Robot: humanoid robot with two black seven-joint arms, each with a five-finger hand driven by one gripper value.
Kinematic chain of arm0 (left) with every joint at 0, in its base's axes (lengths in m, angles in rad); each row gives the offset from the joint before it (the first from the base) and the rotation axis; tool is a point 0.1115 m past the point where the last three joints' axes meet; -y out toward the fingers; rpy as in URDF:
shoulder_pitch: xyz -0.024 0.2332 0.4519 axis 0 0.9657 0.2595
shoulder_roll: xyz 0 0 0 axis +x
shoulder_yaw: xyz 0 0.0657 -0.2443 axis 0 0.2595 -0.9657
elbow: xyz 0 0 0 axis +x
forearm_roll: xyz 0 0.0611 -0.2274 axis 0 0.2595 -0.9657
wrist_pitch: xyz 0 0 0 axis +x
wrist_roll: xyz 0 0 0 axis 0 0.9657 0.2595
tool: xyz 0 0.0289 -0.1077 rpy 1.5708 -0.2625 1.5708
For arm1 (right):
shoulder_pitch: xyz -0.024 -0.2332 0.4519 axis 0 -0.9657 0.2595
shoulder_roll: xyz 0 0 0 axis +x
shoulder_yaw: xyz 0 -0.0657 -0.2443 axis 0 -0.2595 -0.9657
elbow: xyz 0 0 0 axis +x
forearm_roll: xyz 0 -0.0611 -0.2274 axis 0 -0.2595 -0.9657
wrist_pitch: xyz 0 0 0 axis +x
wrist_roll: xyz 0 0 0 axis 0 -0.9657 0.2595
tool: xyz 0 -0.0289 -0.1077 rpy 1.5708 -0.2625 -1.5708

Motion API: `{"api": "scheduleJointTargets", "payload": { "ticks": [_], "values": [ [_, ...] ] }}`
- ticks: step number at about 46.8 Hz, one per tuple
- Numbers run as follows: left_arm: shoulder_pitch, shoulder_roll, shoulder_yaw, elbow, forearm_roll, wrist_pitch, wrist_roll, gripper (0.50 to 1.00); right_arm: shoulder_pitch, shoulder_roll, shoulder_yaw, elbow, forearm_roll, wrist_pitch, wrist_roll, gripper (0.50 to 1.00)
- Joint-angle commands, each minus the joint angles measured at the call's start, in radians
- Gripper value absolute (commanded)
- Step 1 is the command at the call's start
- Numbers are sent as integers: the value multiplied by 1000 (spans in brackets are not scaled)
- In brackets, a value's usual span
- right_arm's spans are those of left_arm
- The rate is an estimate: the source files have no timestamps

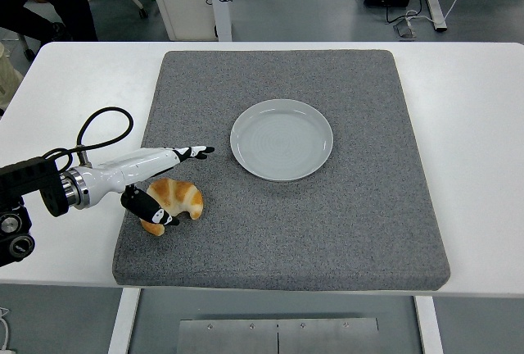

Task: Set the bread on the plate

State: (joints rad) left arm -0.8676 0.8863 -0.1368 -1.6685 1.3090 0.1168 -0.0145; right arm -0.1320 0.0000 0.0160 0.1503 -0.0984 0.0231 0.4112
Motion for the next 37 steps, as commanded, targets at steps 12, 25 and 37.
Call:
{"api": "scheduleJointTargets", "payload": {
  "ticks": [12, 25, 37],
  "values": [
    [2, -23, -3, 30, 4, 14, -1, 971, 0, 0, 1, 0, -1, 0, 0, 1000],
    [10, -29, -1, 46, 39, 14, -1, 971, 0, 0, -1, 0, 0, 0, 0, 1000],
    [21, -35, -3, 65, 52, 30, -1, 954, 0, 0, -1, 0, 0, 0, 0, 1000]
  ]
}}
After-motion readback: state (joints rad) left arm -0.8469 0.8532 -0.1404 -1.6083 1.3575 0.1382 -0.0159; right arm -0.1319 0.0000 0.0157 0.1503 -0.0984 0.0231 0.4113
